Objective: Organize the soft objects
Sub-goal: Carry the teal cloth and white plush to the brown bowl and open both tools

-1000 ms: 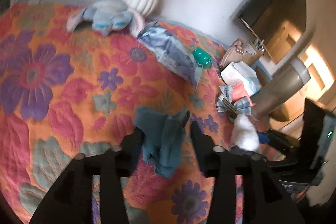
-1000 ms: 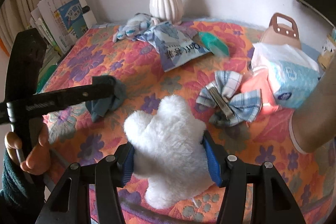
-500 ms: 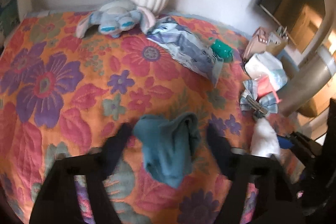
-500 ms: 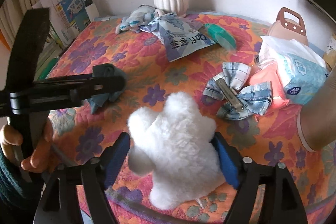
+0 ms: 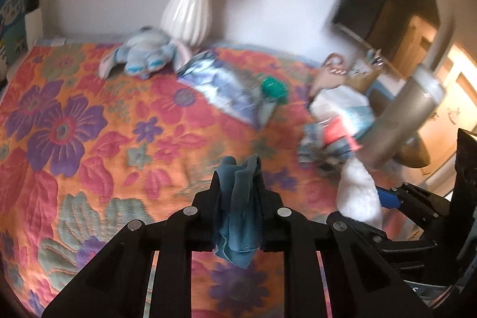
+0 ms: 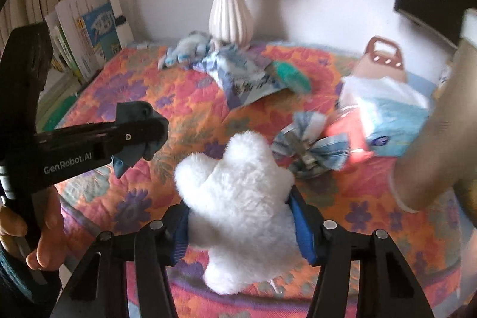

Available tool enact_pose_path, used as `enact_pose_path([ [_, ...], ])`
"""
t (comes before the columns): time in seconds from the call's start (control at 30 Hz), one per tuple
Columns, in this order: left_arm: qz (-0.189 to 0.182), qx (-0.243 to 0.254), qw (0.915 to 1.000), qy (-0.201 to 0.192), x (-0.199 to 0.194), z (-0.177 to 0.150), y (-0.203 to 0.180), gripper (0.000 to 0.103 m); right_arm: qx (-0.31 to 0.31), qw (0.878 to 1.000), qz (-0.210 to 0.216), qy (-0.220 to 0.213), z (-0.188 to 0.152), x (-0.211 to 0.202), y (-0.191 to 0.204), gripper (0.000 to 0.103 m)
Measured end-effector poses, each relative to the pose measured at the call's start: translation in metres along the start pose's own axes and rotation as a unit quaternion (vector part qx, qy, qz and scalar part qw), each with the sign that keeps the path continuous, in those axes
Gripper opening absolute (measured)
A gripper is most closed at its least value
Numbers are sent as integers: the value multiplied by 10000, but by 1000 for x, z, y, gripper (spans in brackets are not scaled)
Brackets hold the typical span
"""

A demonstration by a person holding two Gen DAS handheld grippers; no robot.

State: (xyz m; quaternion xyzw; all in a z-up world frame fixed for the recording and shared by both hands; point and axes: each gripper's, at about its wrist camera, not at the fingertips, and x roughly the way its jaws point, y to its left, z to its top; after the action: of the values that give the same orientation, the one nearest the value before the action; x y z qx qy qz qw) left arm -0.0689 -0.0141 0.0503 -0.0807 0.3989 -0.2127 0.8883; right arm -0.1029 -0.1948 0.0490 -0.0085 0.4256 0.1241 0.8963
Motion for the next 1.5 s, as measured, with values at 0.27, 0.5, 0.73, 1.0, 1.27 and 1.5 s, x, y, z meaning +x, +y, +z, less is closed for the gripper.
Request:
enact_pose_path([
  [0.27, -834, 124, 9963, -191, -19, 4, -38, 15, 280, 9986, -396, -196, -11, -52, -31, 57],
  [0.5, -1582, 122, 9872, -121, -19, 3, -67, 15, 753, 9941, -734, -269, -29, -96, -82, 57],
  [0.73, -1898, 653, 9796, 127, -6, -1, -130, 15, 1203, 9849, -1161, -440, -44, -132, -134, 57],
  [1.0, -2176, 1636, 9619, 247, 17, 11, -255, 15, 2208, 9609, -1487, -763, -59, -172, -226, 57],
  [1.27, -1820, 1966, 9634, -34, 56, 45, -358, 15, 3141, 9271, -1547, -1341, -34, -196, -323, 57],
  [1.5, -1138, 2086, 9707, -370, 101, 49, -397, 17, 3563, 9186, -1304, -1109, -2, -158, -394, 68],
])
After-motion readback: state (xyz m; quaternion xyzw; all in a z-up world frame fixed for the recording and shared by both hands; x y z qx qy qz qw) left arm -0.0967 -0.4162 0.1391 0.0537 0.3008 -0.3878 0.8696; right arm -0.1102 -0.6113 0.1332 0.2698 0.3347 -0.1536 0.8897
